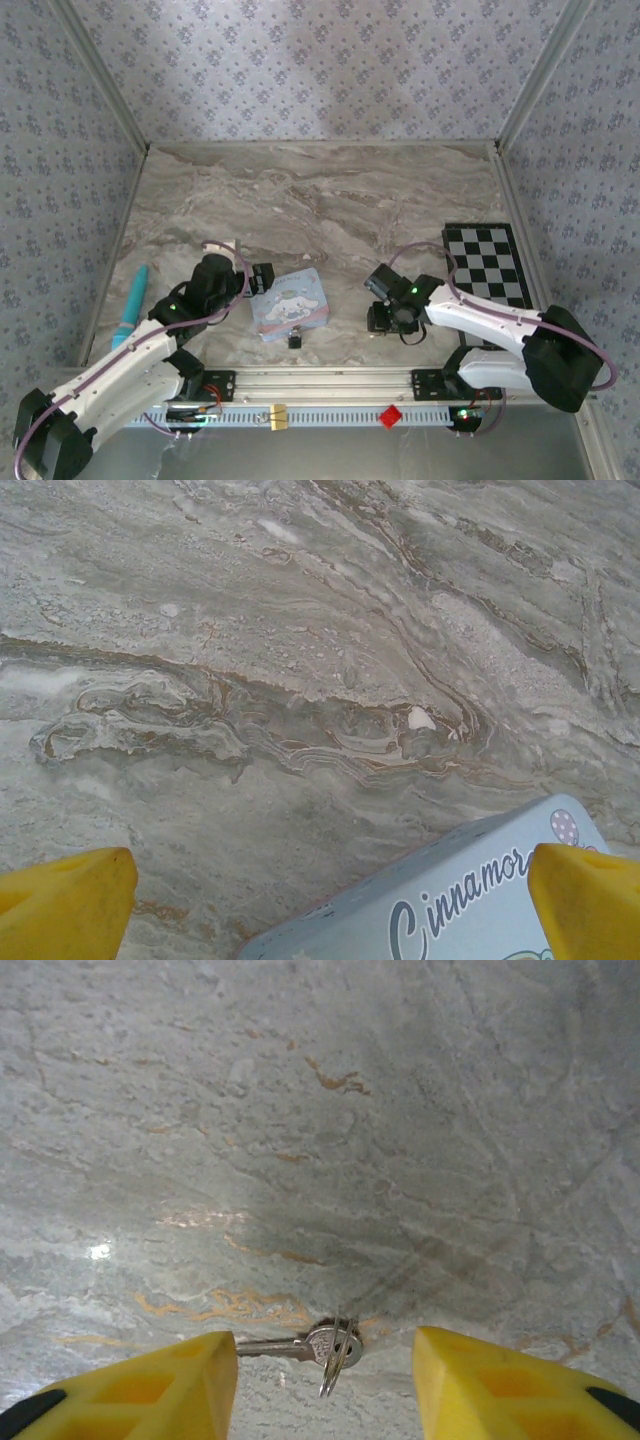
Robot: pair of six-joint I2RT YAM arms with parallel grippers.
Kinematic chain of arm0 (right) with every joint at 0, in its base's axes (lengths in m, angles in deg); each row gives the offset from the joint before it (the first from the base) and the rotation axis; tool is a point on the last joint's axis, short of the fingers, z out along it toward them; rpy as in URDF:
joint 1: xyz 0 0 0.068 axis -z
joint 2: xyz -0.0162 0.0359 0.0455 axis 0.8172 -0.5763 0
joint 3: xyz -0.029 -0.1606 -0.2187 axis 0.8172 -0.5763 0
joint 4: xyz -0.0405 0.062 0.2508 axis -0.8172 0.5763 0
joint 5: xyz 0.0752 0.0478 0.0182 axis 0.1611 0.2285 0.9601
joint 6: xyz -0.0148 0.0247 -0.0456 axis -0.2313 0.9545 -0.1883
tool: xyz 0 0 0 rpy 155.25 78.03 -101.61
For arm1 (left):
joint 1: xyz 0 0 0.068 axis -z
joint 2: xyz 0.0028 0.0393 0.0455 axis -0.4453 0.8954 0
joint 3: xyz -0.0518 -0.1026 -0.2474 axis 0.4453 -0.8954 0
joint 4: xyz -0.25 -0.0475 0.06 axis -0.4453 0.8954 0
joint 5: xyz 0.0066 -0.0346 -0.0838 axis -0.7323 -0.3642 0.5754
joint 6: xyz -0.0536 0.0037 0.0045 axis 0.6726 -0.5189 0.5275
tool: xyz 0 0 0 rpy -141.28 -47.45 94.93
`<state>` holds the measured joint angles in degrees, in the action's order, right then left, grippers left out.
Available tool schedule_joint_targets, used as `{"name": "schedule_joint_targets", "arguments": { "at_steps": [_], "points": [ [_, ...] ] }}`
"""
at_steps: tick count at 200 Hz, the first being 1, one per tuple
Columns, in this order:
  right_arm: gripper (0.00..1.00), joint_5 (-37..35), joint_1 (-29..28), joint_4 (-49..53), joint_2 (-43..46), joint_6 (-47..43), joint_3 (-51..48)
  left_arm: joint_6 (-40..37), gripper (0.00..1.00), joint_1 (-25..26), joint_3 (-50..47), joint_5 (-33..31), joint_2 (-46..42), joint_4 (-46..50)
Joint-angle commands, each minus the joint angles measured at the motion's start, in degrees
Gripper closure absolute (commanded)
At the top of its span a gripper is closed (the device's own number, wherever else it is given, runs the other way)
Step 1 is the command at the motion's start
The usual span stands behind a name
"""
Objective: Unlock a padlock with a key
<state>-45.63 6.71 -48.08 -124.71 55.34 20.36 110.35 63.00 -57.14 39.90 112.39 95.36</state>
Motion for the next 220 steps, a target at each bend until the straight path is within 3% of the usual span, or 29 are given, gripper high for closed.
{"name": "schedule_joint_targets", "arguments": {
  "at_steps": [1,132,220],
  "points": [
    [0.52,0.5,0.4,-1.1,-0.8,1.5,-1.0,0.6,0.0,0.5,-0.2,-1.1,-0.5,-1.5],
    [0.85,1.7,-0.1,-5.9,-1.7,4.2,-3.5,1.4,0.0,0.5,0.1,-1.9,0.3,-2.1],
    [0.98,4.6,5.2,-10.0,9.2,9.0,-7.8,1.9,0.0,0.5,0.6,-1.2,1.9,-3.3]
  ]
}}
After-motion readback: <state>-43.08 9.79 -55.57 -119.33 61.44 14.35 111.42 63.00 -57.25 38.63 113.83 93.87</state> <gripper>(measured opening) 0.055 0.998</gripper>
